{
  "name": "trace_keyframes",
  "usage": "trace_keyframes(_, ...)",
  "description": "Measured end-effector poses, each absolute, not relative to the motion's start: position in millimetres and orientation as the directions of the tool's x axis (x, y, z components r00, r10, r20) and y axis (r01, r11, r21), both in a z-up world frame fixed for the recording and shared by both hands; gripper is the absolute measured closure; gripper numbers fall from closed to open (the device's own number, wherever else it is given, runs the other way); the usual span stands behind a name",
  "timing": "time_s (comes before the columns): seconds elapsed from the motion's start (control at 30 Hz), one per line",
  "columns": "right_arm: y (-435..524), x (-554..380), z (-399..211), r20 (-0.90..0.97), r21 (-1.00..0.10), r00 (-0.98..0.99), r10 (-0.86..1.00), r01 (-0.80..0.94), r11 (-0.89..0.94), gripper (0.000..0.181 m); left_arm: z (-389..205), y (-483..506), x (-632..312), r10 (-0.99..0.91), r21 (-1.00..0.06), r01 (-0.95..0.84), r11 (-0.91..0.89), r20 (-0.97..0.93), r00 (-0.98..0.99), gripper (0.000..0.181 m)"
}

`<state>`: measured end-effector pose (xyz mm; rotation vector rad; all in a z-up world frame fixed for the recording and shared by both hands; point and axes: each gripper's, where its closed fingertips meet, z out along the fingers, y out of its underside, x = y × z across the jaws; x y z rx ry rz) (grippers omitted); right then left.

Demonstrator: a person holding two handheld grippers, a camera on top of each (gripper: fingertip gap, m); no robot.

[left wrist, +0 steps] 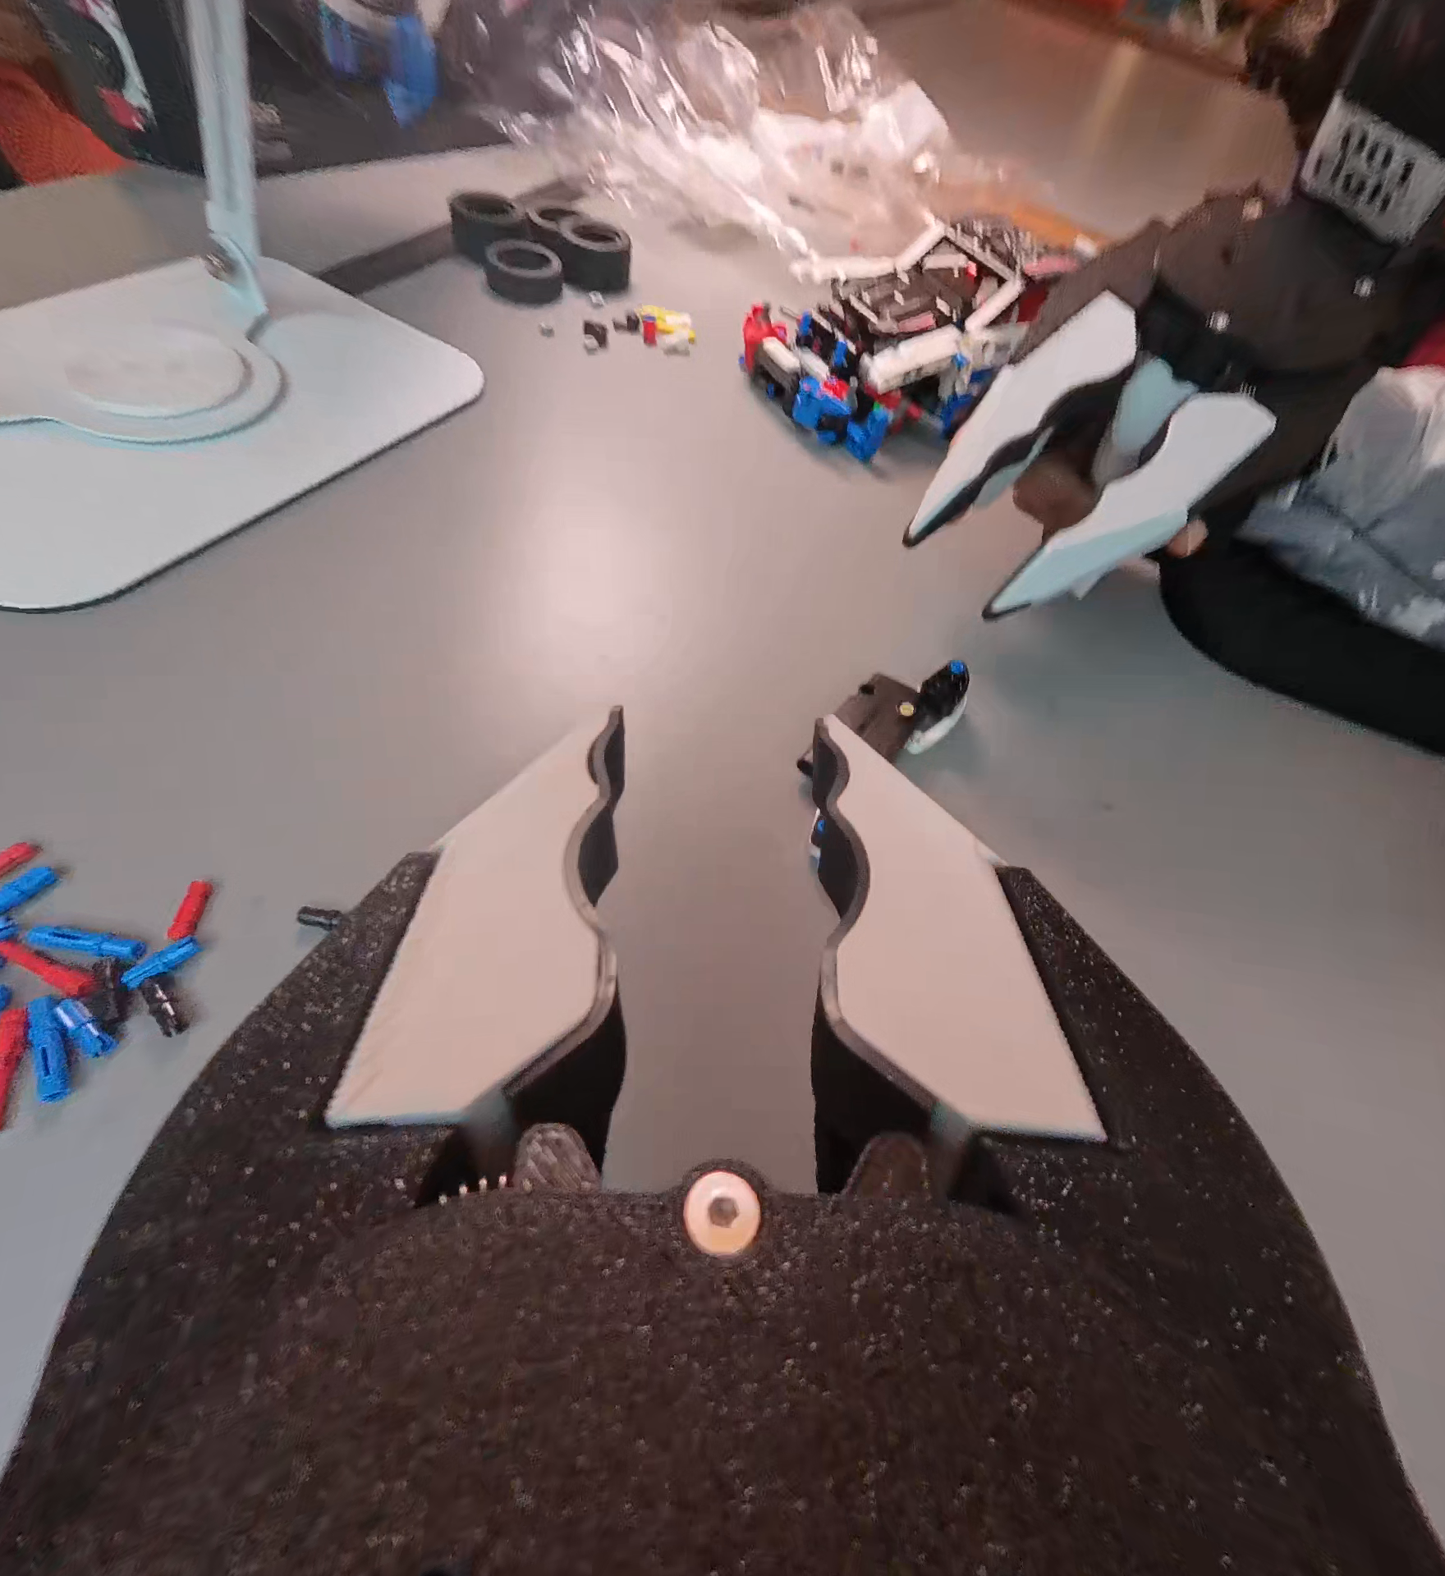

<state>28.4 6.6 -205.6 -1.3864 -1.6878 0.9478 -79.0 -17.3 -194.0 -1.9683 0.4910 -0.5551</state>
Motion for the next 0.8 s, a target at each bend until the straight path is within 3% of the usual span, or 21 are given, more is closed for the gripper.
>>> trace_keyframes(0.17,30,13,-186,0.14,-0.934,0.079,0.987,0.34,0.106,0.107,-151,-7,-93,-0.494,-0.942,0.221,-0.253,0.322,0.808,0.132)
trace_keyframes(0.27,45,16,-158,0.085,-0.985,0.21,0.974,0.168,0.05,0.111,-130,-6,-111,-0.42,-0.958,0.274,-0.089,0.286,0.861,0.126)
trace_keyframes(0.43,58,25,-141,0.095,-0.995,0.318,0.943,0.064,0.078,0.124,-111,-9,-135,-0.236,-0.985,0.155,0.072,0.135,0.962,0.111)
trace_keyframes(0.6,56,18,-139,0.087,-0.996,0.325,0.942,0.05,0.075,0.132,-108,-3,-154,-0.099,-0.997,0.007,0.074,-0.001,0.995,0.12)
trace_keyframes(0.8,53,13,-143,0.089,-0.995,0.322,0.943,0.065,0.072,0.139,-79,30,-188,-0.001,-0.994,-0.029,0.104,-0.029,1.0,0.125)
